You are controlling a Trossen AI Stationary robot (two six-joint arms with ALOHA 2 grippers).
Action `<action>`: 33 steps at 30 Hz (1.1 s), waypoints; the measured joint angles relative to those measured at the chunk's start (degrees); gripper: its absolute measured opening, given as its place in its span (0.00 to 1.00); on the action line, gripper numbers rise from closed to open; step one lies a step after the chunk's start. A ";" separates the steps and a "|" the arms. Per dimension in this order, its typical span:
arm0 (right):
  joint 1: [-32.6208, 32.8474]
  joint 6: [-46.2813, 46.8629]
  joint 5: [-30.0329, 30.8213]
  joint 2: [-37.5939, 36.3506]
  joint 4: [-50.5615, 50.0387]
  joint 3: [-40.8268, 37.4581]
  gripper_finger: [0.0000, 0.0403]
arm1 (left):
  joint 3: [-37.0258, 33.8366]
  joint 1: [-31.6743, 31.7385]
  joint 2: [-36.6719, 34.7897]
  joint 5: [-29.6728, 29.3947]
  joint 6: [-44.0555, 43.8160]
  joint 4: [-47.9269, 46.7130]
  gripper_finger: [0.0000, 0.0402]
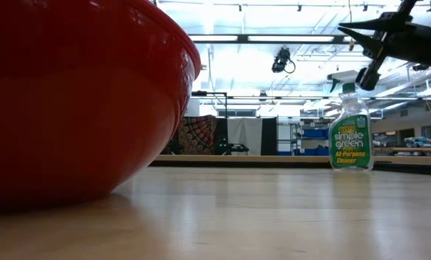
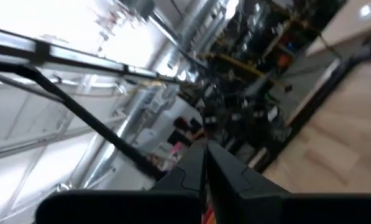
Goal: Nest bowls inside each other
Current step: Return to Home Position
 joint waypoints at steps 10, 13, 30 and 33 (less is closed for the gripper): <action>13.43 -13.46 8.10 15.70 -1.64 8.92 0.02 | 0.00 0.00 0.00 -0.04 0.04 -0.78 0.45; 14.02 -13.95 11.14 18.60 -2.53 8.47 0.02 | 0.00 0.00 0.00 -0.04 0.04 -3.10 0.45; 14.34 -28.67 12.34 14.17 -1.79 7.00 0.01 | 0.00 0.00 0.00 -0.02 0.07 -5.16 0.45; 14.32 -29.60 12.44 9.88 -1.83 7.01 0.01 | 0.00 0.00 0.00 -0.02 0.05 -5.16 0.45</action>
